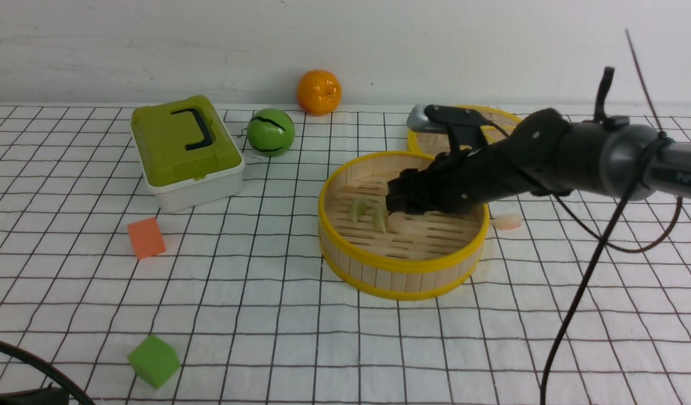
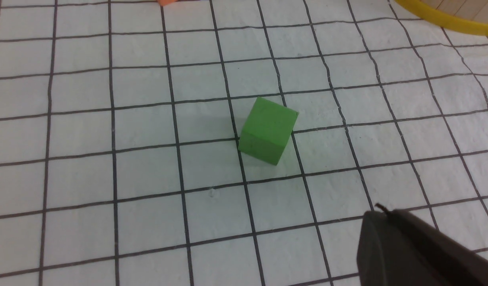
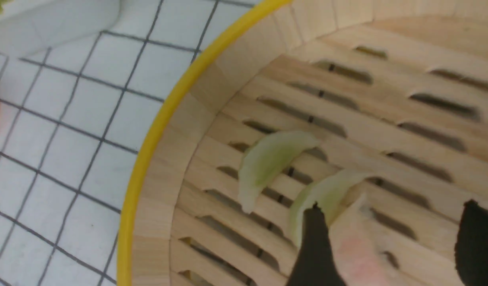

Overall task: Put the dumplings into the steamer on the table with the white tablecloth.
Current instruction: 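Place the dumpling in the bamboo steamer basket with the right gripper, then reach for and grasp a dumpling lying on the table beside the steamer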

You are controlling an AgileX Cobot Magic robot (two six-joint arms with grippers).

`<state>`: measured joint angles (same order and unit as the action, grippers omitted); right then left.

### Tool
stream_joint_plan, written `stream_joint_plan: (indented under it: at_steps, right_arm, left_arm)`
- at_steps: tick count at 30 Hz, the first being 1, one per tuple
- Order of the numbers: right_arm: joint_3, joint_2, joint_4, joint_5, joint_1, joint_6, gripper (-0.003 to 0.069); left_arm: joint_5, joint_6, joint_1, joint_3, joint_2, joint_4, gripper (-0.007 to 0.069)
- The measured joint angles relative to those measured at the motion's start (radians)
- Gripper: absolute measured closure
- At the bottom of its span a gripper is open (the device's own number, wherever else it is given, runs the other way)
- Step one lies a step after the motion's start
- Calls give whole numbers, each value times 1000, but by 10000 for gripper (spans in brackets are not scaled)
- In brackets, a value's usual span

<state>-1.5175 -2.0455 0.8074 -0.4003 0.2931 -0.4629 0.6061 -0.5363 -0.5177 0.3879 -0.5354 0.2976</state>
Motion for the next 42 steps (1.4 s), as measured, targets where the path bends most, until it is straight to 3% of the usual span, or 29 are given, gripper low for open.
stream_joint_plan:
  at_steps: [4,10,21,25,32,39,40,42]
  right_arm:
    - [-1,78,-10,-42,-102,31,188]
    - [-1,40,-179,-114,-206,76,202]
    - [0,-99,-231,0,-220,138,208]
    - [0,-115,-223,16,-220,139,250]
    - [-5,-120,-208,-6,-223,140,488]
    - [-5,-85,-259,-77,-242,140,521]
    - [-3,-57,-280,-83,-247,139,609]
    - [-2,-26,-291,-83,-251,139,649]
  left_arm:
    - [-5,0,0,0,0,0,636]
    - [-34,0,0,0,0,4,636]
    - [-47,0,0,0,0,18,631]
    - [-50,0,0,-2,0,24,627]
    - [-53,0,0,-8,0,37,623]
    - [-53,0,0,-8,0,37,619]
    - [-53,0,0,-8,0,37,619]
    - [-54,0,0,-8,0,37,617]
